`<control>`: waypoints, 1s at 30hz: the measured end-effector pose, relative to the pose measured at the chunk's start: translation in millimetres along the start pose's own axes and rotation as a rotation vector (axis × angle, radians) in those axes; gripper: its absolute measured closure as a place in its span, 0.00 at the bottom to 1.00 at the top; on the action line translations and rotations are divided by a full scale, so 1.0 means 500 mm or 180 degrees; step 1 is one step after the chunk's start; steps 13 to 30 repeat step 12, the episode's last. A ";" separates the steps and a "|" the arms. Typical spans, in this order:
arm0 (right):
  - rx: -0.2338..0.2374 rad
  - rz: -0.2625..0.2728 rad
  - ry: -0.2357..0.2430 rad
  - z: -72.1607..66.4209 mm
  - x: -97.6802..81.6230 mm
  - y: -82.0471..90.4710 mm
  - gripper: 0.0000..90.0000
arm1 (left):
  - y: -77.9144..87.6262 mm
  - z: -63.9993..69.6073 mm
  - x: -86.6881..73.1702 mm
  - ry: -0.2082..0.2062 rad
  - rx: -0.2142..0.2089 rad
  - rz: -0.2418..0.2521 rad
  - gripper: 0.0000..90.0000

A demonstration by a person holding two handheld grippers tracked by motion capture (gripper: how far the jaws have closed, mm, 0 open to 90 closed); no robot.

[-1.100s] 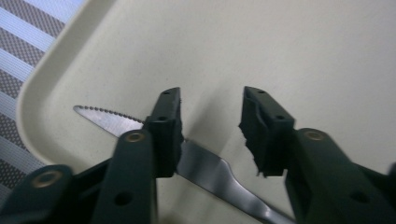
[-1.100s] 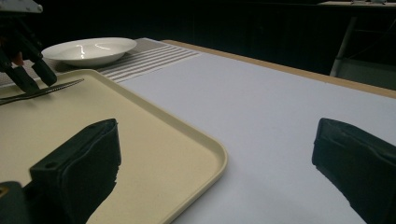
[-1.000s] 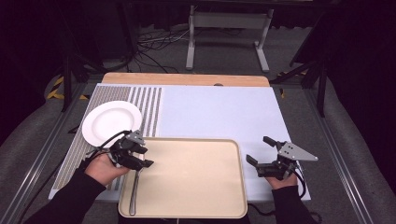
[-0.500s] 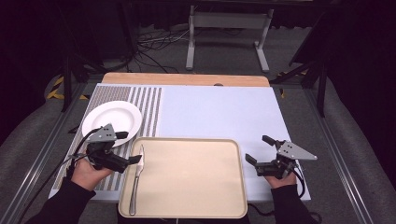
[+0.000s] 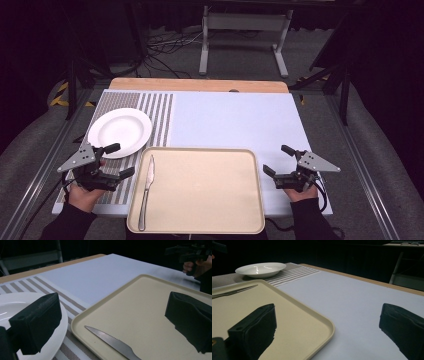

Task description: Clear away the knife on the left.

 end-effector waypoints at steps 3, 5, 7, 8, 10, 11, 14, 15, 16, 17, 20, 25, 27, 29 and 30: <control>-0.0004 0.0006 0.0013 0.001 -0.001 0.000 0.02 | 0.014 -0.016 -0.013 0.0119 -0.0001 0.0116 0.01; -0.0005 0.0001 0.0024 0.001 -0.002 -0.001 0.02 | 0.023 -0.027 -0.015 0.0210 -0.0023 0.0219 0.01; -0.0032 -0.0025 0.0031 0.000 -0.004 -0.003 0.02 | 0.028 -0.040 -0.020 0.0320 -0.0009 0.0285 0.01; -0.0032 -0.0025 0.0031 0.000 -0.004 -0.003 0.02 | 0.028 -0.040 -0.020 0.0320 -0.0009 0.0285 0.01; -0.0058 -0.0010 0.0024 0.002 -0.004 -0.002 0.02 | 0.028 -0.043 -0.024 0.0369 0.0004 0.0282 0.01; -0.0058 -0.0010 0.0024 0.002 -0.004 -0.002 0.02 | 0.028 -0.043 -0.024 0.0369 0.0004 0.0282 0.01; -0.0066 -0.0001 0.0025 0.003 -0.003 -0.001 0.02 | 0.027 -0.042 -0.022 0.0336 0.0012 0.0285 0.01; -0.0066 -0.0001 0.0025 0.003 -0.003 -0.001 0.02 | 0.027 -0.042 -0.022 0.0336 0.0012 0.0285 0.01; -0.0066 -0.0001 0.0025 0.003 -0.003 -0.001 0.02 | 0.027 -0.042 -0.022 0.0336 0.0012 0.0285 0.01; -0.0066 -0.0001 0.0025 0.003 -0.003 -0.001 0.02 | 0.027 -0.042 -0.022 0.0336 0.0012 0.0285 0.01; -0.0066 -0.0001 0.0025 0.003 -0.003 -0.001 0.02 | 0.027 -0.042 -0.022 0.0336 0.0012 0.0285 0.01; -0.0066 -0.0001 0.0025 0.003 -0.003 -0.001 0.02 | 0.027 -0.042 -0.022 0.0336 0.0012 0.0285 0.01; -0.0066 -0.0001 0.0025 0.003 -0.003 -0.001 0.02 | 0.027 -0.042 -0.022 0.0336 0.0012 0.0285 0.01; -0.0066 -0.0001 0.0025 0.003 -0.003 -0.001 0.02 | 0.027 -0.042 -0.022 0.0336 0.0012 0.0285 0.01; -0.0066 -0.0001 0.0025 0.003 -0.003 -0.001 0.02 | 0.027 -0.042 -0.022 0.0336 0.0012 0.0285 0.01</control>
Point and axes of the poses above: each handheld gripper's, and its own axes: y roughly backward along the jaws, x roughly out of its top, z roughly to its right, the point moved 7 cm from there along -y, roughly forward along the jaws, and after that the axes turned 5 degrees about y, right-handed, at the moved point
